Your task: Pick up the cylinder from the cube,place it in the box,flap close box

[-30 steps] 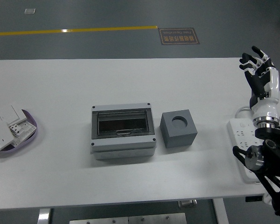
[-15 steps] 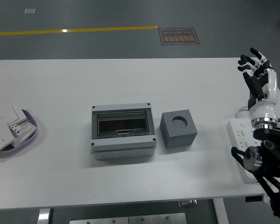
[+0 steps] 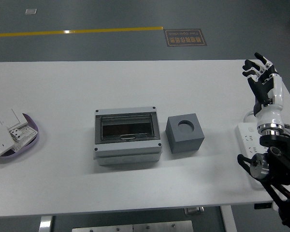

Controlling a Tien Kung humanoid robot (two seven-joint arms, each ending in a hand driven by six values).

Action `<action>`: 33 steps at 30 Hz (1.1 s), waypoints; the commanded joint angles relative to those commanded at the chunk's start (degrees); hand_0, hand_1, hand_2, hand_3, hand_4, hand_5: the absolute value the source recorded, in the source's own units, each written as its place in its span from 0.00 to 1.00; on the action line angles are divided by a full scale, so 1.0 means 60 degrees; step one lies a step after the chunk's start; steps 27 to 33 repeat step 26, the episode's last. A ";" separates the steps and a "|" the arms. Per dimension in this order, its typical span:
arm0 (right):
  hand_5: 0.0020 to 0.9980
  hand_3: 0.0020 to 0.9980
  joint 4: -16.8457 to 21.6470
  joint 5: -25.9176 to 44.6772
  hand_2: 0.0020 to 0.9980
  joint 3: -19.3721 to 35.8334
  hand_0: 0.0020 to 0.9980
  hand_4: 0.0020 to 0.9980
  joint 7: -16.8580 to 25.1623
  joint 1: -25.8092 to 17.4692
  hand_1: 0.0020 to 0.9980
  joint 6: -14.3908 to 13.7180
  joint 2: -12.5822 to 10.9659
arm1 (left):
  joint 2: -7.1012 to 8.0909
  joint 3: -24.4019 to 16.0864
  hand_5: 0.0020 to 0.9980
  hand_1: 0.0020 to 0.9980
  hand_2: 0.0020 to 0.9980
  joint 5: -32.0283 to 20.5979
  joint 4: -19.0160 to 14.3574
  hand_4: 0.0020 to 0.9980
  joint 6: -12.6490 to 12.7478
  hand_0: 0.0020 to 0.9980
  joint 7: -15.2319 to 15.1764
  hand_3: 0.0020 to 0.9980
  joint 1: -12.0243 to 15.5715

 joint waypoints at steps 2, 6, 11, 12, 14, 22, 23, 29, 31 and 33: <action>0.40 0.77 -0.0010 0.0015 0.68 0.0016 0.73 0.85 0.0008 -0.0026 0.67 0.0000 -0.0005 | -0.0007 0.0000 0.23 0.62 0.61 0.0008 -0.0005 0.68 -0.0008 0.59 0.0001 0.63 -0.0026; 0.40 0.77 -0.0014 -0.0020 0.68 0.0019 0.73 0.85 -0.0012 -0.0013 0.67 0.0000 -0.0018 | -0.0007 -0.0005 0.23 0.62 0.61 0.0028 -0.0012 0.68 -0.0014 0.59 0.0005 0.63 -0.0055; 0.40 0.77 -0.0008 -0.0063 0.68 0.0058 0.73 0.85 -0.0011 0.0022 0.67 0.0000 -0.0002 | 0.0005 0.0012 0.23 0.62 0.61 0.0024 -0.0006 0.68 -0.0002 0.59 0.0004 0.63 -0.0047; 0.40 0.77 -0.0012 -0.0060 0.68 0.0054 0.73 0.85 -0.0012 0.0024 0.67 0.0000 -0.0006 | 0.0008 0.0013 0.23 0.62 0.61 0.0026 -0.0006 0.68 0.0000 0.59 0.0003 0.63 -0.0049; 0.40 0.77 -0.0024 -0.0049 0.68 0.0041 0.73 0.85 -0.0016 0.0028 0.66 0.0000 -0.0018 | 0.0012 0.0017 0.23 0.62 0.61 0.0029 -0.0003 0.68 0.0005 0.59 0.0002 0.63 -0.0055; 0.40 0.77 -0.0046 -0.0033 0.68 0.0029 0.73 0.84 -0.0031 0.0039 0.66 0.0000 -0.0016 | -0.0001 0.0089 0.23 0.62 0.61 -0.0019 0.0005 0.68 0.0016 0.59 0.0016 0.63 -0.0065; 0.40 0.77 -0.0046 -0.0042 0.68 0.0027 0.73 0.84 -0.0042 0.0045 0.66 0.0000 -0.0015 | 0.0004 0.0104 0.23 0.62 0.61 -0.0030 0.0007 0.68 0.0018 0.59 0.0018 0.63 -0.0066; 0.40 0.77 -0.0043 -0.0064 0.68 0.0019 0.73 0.84 -0.0074 0.0059 0.66 0.0000 -0.0021 | 0.0025 0.0141 0.23 0.62 0.61 -0.0053 0.0009 0.68 0.0019 0.59 0.0023 0.63 -0.0075; 0.40 0.77 -0.0043 -0.0064 0.68 0.0019 0.73 0.84 -0.0074 0.0059 0.66 0.0000 -0.0021 | 0.0025 0.0141 0.23 0.62 0.61 -0.0053 0.0009 0.68 0.0019 0.59 0.0023 0.63 -0.0075; 0.40 0.77 -0.0043 -0.0064 0.68 0.0019 0.73 0.84 -0.0074 0.0059 0.66 0.0000 -0.0021 | 0.0025 0.0141 0.23 0.62 0.61 -0.0053 0.0009 0.68 0.0019 0.59 0.0023 0.63 -0.0075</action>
